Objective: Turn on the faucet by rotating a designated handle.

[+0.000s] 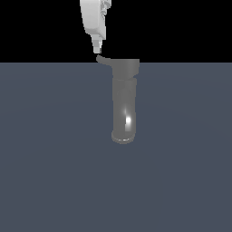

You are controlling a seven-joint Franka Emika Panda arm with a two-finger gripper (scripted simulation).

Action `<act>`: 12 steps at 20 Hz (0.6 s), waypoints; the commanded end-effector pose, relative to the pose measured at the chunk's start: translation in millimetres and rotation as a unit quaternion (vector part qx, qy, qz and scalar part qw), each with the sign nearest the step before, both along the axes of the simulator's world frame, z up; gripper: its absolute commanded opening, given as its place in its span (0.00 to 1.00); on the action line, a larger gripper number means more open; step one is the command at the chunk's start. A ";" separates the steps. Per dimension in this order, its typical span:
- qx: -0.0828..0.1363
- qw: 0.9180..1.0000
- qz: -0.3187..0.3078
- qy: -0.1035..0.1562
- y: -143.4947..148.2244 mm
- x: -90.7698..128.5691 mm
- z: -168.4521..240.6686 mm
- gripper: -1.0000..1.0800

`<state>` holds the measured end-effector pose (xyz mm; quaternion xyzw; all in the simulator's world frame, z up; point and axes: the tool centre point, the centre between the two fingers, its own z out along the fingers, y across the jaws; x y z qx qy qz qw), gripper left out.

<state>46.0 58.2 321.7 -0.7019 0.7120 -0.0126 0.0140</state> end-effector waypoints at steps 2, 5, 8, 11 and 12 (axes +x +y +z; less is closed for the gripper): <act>0.000 1.000 -0.001 0.001 0.1 -2.9 -1.1 0.00; 0.000 1.000 -0.003 0.003 -0.2 -12.0 -4.5 0.00; 0.000 1.000 -0.005 0.006 -0.4 -21.3 -8.0 0.00; 0.000 1.000 -0.007 0.009 -0.5 -30.8 -11.4 0.00; 0.000 1.000 -0.008 0.010 -0.6 -34.0 -12.6 0.00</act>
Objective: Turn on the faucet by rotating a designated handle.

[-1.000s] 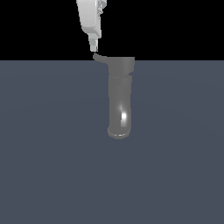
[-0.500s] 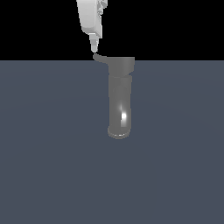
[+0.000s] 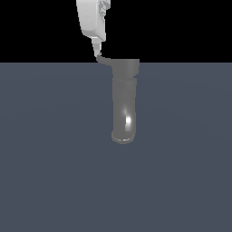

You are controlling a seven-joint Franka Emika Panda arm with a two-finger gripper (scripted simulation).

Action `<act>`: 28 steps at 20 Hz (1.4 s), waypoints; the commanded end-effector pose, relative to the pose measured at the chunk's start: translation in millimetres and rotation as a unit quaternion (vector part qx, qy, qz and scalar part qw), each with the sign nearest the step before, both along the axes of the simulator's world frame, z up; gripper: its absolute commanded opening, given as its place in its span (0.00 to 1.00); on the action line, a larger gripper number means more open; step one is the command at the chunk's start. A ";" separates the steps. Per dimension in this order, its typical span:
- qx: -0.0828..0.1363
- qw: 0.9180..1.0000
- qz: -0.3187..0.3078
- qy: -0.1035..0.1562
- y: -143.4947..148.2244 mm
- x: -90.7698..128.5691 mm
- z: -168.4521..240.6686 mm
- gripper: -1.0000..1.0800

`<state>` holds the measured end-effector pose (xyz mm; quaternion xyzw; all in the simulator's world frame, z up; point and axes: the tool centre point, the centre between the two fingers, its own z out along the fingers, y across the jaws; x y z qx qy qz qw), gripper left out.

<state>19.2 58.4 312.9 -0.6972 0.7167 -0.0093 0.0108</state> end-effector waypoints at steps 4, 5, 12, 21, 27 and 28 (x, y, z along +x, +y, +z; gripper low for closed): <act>-0.001 1.000 -0.005 0.009 -0.9 -20.2 -8.3 0.00; -0.001 1.000 -0.006 0.010 -0.9 -23.6 -9.5 0.00; 0.000 1.000 -0.006 -0.004 0.9 -28.9 -0.1 0.00; 0.000 1.000 -0.007 0.003 -12.2 -56.6 -6.2 0.00; 0.000 1.000 -0.008 0.008 -21.3 -75.7 -10.3 0.00; 0.000 1.000 -0.008 0.009 -22.8 -79.0 -10.9 0.00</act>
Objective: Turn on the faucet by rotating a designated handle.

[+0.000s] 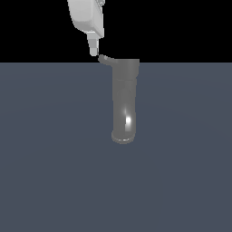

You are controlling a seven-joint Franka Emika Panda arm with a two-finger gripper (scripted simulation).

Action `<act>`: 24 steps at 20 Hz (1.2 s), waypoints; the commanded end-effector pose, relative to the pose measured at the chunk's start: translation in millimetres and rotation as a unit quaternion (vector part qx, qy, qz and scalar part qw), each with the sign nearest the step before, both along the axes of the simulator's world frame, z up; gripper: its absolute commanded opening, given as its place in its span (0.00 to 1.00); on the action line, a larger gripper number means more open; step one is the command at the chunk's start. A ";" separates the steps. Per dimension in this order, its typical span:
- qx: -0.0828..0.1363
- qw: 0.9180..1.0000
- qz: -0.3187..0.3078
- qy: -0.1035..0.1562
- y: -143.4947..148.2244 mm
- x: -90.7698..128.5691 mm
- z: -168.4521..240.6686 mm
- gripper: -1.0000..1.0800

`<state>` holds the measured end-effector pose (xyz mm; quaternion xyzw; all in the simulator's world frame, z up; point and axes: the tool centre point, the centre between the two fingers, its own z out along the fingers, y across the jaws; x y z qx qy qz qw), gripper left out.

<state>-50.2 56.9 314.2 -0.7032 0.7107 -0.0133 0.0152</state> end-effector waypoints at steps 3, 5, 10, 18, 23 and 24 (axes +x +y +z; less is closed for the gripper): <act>-0.001 1.000 -0.017 0.018 -26.0 -19.5 -14.1 0.00; -0.001 1.000 -0.018 0.020 -29.1 -26.1 -15.4 0.00; -0.001 1.000 -0.008 0.005 -30.4 -22.2 -3.8 0.00; -0.001 1.000 -0.015 0.016 -74.4 -39.7 -12.2 0.00; -0.004 1.000 0.014 0.004 -55.4 -38.2 -0.6 0.00; -0.004 1.000 0.012 0.005 -61.6 -36.5 -1.6 0.00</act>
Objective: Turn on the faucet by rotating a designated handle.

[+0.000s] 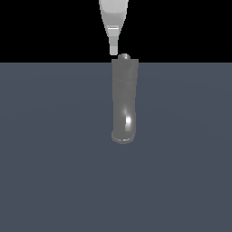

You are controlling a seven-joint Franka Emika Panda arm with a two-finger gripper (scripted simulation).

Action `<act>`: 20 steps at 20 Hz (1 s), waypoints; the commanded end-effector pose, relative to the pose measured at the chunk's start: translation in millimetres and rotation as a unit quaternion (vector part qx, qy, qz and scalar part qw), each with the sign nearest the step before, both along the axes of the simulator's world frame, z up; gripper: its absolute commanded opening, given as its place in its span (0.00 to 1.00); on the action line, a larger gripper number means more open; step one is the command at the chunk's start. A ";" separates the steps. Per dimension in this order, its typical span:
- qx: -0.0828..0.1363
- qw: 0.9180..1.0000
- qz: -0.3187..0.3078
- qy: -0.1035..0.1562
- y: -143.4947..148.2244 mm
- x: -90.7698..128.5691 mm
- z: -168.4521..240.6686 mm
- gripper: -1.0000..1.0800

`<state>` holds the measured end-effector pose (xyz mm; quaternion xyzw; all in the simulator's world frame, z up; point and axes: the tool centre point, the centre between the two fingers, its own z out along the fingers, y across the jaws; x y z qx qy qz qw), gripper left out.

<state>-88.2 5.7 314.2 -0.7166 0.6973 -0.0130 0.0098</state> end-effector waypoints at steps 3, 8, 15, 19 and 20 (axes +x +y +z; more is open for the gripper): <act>0.001 1.000 -0.013 0.004 -28.8 6.3 -4.4 0.00; 0.001 1.000 -0.023 0.009 -58.9 13.7 -9.1 0.00; 0.003 0.999 -0.036 0.016 -99.6 22.8 -15.6 0.00; 0.000 1.000 -0.008 0.001 -66.5 36.8 -0.6 0.00; 0.001 1.000 -0.009 0.002 -69.0 39.5 -1.3 0.00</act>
